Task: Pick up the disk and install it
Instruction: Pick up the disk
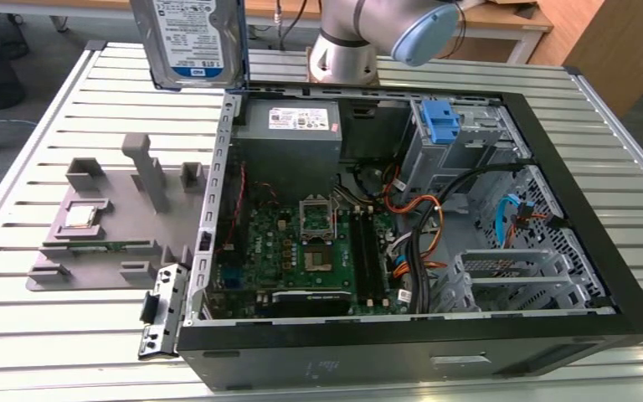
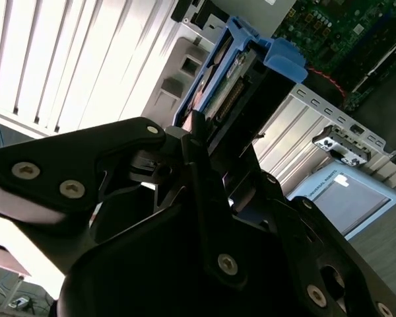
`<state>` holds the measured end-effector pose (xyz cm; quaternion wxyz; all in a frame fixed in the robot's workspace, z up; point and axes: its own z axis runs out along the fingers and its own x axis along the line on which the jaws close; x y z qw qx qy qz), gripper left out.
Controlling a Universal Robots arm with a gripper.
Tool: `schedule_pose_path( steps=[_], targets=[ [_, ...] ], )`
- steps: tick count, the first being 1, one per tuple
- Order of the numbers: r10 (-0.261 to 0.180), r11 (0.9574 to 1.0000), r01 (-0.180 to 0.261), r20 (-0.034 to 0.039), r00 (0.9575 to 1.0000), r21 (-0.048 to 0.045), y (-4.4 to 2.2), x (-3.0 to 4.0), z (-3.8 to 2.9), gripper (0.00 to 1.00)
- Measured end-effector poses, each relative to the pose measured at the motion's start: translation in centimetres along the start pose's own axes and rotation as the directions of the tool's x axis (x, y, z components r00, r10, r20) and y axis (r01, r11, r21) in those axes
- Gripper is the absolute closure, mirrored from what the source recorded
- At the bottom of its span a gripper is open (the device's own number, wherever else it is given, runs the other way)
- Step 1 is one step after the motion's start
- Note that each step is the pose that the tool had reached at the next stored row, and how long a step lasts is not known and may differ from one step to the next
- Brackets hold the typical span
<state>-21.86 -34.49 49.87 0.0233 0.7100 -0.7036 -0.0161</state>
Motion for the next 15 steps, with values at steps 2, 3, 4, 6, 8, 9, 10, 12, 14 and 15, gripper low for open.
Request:
schedule_pose_path(
  steps=[2, 3, 4, 6, 8, 9, 10, 12, 14, 15],
  targets=[
    [0.000, 1.0000, 0.000, 0.0000, 1.0000, 0.0000, -0.58, -0.01, -0.01, 0.65],
    [0.000, 1.0000, 0.000, 0.0000, 1.0000, 0.0000, -0.85, -0.02, -0.01, 0.65],
    [0.000, 1.0000, 0.000, -0.0001, 1.0000, -0.0001, -1.10, -0.03, -0.02, 0.65],
    [0.000, 1.0000, 0.000, -0.0001, 1.0000, -0.0001, -1.56, -0.04, -0.02, 0.65],
    [0.000, 1.0000, 0.000, -0.0001, 1.0000, -0.0001, -2.04, -0.06, -0.03, 0.65],
    [0.000, 1.0000, 0.000, 0.0000, 1.0000, 0.0000, -2.31, -0.07, -0.03, 0.65],
    [0.000, 1.0000, 0.000, 0.0000, 1.0000, 0.0000, -2.57, -0.08, -0.03, 0.65],
    [0.000, 1.0000, 0.000, 0.0000, 1.0000, 0.0000, -3.05, -0.09, -0.04, 0.65],
    [0.000, 1.0000, 0.000, -0.0001, 1.0000, -0.0001, -3.46, -0.12, -0.05, 0.65],
    [0.000, 1.0000, 0.000, 0.0000, 1.0000, 0.0000, -3.65, -0.13, -0.05, 0.65]
  ],
)
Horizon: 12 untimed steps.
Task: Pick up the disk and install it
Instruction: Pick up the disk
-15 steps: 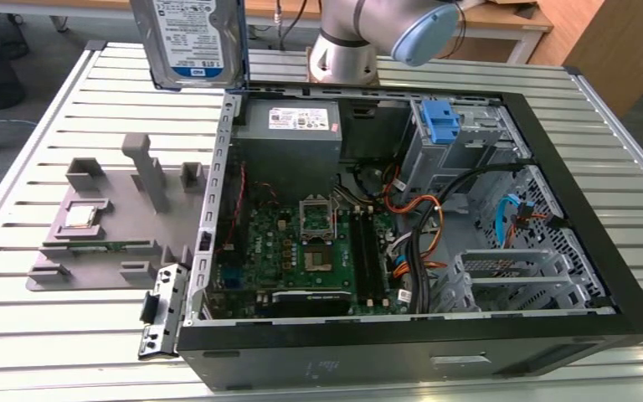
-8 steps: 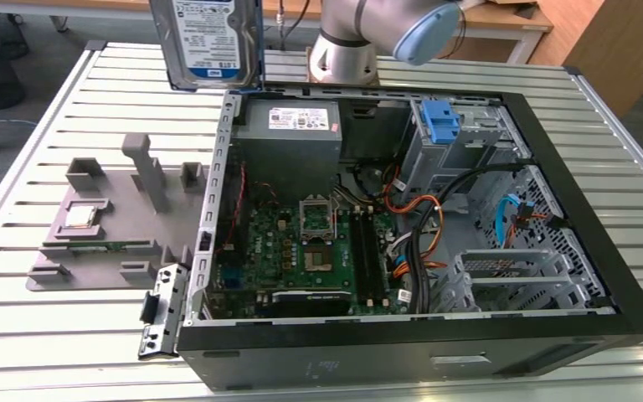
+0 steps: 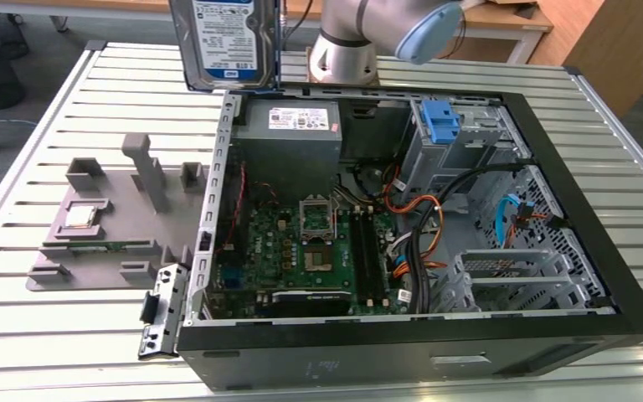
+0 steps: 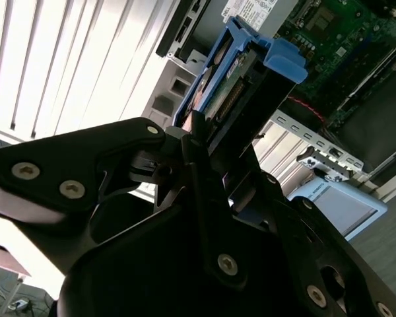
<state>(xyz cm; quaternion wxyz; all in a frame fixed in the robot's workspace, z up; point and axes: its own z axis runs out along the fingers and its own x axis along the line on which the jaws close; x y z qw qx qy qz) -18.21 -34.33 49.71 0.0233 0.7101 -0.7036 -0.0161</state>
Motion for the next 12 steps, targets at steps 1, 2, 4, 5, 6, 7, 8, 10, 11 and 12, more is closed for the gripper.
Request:
schedule_pose_path(
  steps=[1, 2, 4, 5, 6, 7, 8, 10, 11, 12],
  targets=[
    [0.000, 1.0000, 0.000, 0.0001, 1.0000, 0.0000, -0.19, -0.01, 0.00, 0.65],
    [0.000, 1.0000, 0.000, 0.0000, 1.0000, -0.0001, -0.38, -0.02, -0.01, 0.65],
    [0.000, 1.0000, 0.000, 0.0000, 1.0000, 0.0000, -0.79, -0.05, -0.01, 0.65],
    [0.000, 1.0000, 0.000, 0.0000, 1.0000, 0.0000, -1.03, -0.06, -0.02, 0.65],
    [0.000, 1.0000, 0.000, 0.0000, 1.0000, 0.0000, -1.27, -0.08, -0.02, 0.65],
    [0.000, 1.0000, 0.000, 0.0000, 1.0000, 0.0000, -1.53, -0.09, -0.03, 0.65],
    [0.000, 1.0000, 0.000, 0.0000, 1.0000, 0.0000, -1.78, -0.11, -0.03, 0.65],
    [0.000, 1.0000, 0.000, 0.0000, 1.0000, 0.0000, -2.33, -0.14, -0.04, 0.65],
    [0.000, 1.0000, 0.000, 0.0001, 1.0000, 0.0000, -2.58, -0.15, -0.04, 0.65],
    [0.000, 1.0000, 0.000, 0.0000, 1.0000, -0.0001, -2.82, -0.16, -0.05, 0.65]
  ],
)
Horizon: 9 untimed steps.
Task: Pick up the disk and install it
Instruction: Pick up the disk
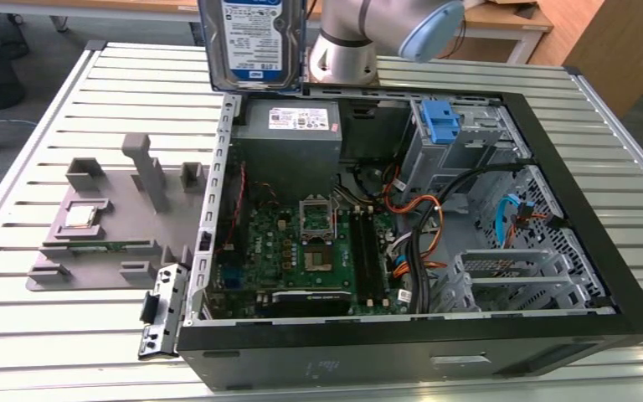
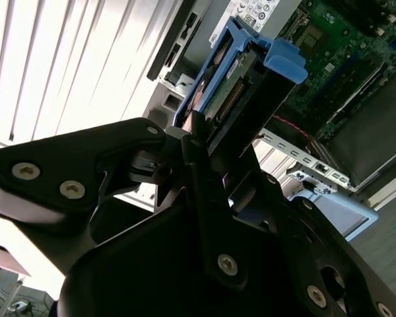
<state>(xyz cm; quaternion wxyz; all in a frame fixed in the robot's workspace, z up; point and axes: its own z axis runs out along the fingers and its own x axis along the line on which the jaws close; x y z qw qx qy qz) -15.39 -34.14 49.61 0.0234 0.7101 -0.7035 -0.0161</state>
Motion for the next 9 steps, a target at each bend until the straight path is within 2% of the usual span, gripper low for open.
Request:
schedule_pose_path(
  steps=[9],
  targets=[
    [0.000, 1.0000, 0.000, 0.0000, 1.0000, 0.0000, -1.76, -0.13, -0.03, 0.65]
  ],
)
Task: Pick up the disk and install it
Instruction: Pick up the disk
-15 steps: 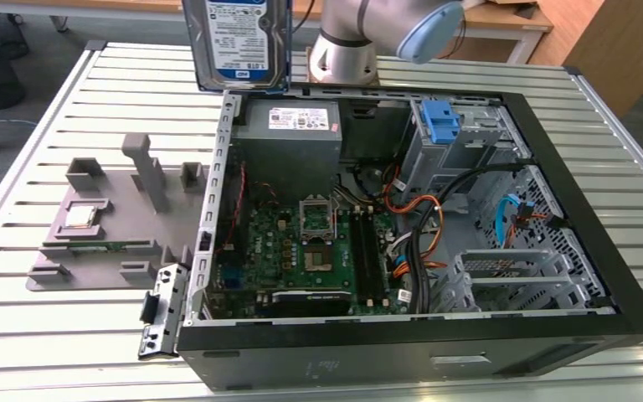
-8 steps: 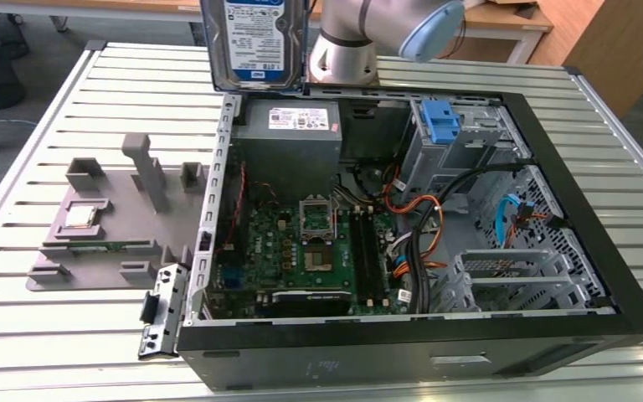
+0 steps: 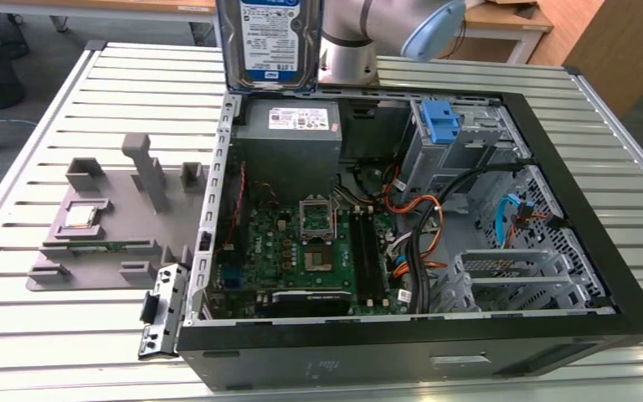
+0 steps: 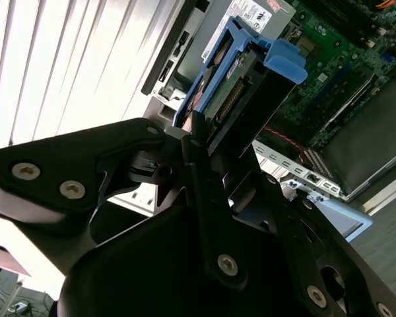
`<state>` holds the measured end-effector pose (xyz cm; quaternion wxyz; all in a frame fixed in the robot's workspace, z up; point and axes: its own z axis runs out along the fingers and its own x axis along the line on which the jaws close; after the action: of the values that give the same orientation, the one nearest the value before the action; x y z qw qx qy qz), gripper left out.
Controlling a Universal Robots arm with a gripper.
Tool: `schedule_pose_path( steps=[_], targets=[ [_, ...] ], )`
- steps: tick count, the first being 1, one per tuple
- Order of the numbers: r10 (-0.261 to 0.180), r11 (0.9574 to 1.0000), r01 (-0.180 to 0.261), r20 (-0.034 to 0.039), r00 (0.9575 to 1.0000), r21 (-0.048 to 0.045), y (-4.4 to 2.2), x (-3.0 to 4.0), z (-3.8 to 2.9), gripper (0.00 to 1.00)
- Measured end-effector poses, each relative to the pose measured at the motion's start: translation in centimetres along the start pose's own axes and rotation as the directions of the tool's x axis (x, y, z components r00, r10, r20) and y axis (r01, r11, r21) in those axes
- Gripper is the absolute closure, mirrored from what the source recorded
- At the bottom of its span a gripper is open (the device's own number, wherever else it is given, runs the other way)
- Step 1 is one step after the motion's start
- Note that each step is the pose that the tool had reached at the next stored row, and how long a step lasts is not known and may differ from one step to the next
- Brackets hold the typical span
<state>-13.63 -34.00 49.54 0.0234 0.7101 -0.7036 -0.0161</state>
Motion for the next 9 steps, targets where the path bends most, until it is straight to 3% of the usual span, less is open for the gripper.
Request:
schedule_pose_path(
  steps=[9],
  targets=[
    [0.000, 1.0000, 0.000, 0.0001, 1.0000, 0.0001, -1.70, -0.12, -0.03, 0.65]
  ],
)
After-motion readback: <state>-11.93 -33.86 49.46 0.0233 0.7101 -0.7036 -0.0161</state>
